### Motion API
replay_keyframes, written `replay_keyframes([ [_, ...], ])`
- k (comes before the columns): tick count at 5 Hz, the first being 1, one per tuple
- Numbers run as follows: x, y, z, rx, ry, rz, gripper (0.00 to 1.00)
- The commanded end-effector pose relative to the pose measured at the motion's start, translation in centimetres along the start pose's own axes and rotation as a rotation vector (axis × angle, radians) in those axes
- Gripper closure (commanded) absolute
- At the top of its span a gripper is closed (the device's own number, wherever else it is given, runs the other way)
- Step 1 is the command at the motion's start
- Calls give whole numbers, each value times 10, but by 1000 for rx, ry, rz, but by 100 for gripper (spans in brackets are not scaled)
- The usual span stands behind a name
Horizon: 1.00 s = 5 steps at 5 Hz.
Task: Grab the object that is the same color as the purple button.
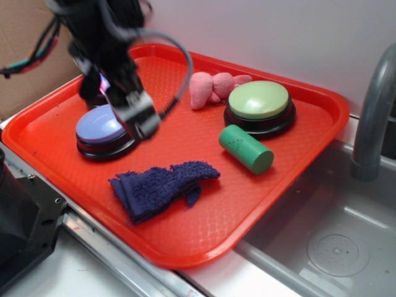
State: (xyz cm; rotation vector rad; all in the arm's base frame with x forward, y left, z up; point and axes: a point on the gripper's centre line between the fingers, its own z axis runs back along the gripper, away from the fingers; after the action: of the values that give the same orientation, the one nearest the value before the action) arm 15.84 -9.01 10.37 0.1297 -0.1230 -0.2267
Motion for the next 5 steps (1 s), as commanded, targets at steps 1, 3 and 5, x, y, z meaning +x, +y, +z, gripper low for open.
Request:
replay_keyframes([
  [1, 5, -14, -53, -45, 50, -43, 0],
  [3, 3, -32, -88, -137, 118, -102, 0],
  [5, -10, -38, -99, -226, 163, -75, 100],
])
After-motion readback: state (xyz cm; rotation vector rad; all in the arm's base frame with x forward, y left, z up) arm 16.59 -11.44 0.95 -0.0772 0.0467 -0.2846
